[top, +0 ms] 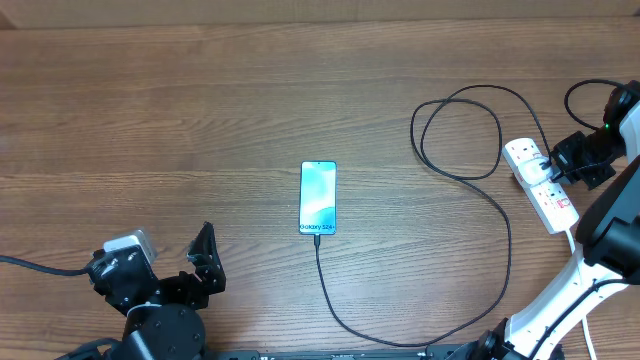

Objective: Plug charger to phone and switch on socket

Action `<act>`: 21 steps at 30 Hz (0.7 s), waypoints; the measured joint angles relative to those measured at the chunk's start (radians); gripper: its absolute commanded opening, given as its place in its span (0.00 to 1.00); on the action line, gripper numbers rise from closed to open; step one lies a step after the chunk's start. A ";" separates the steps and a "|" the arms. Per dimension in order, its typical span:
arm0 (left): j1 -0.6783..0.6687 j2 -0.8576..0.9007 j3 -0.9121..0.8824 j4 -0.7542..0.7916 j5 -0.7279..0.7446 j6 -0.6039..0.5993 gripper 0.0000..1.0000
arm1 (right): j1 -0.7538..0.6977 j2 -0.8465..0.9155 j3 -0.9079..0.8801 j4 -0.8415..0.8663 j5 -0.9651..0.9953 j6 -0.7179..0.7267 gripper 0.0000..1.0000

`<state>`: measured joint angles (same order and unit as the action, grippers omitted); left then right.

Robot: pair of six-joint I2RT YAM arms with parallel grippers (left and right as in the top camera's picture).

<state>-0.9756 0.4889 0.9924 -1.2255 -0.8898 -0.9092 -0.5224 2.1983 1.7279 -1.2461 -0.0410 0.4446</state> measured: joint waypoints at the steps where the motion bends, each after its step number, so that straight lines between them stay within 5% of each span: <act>1: 0.000 0.000 0.000 0.000 0.000 0.000 1.00 | 0.000 0.000 0.000 -0.001 0.000 0.000 0.04; 21: 0.000 0.000 0.000 0.000 0.000 0.000 1.00 | -0.001 0.032 0.062 -0.097 -0.028 0.016 0.04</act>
<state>-0.9756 0.4889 0.9924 -1.2255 -0.8894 -0.9092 -0.5236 2.2303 1.7901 -1.3426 -0.0692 0.4603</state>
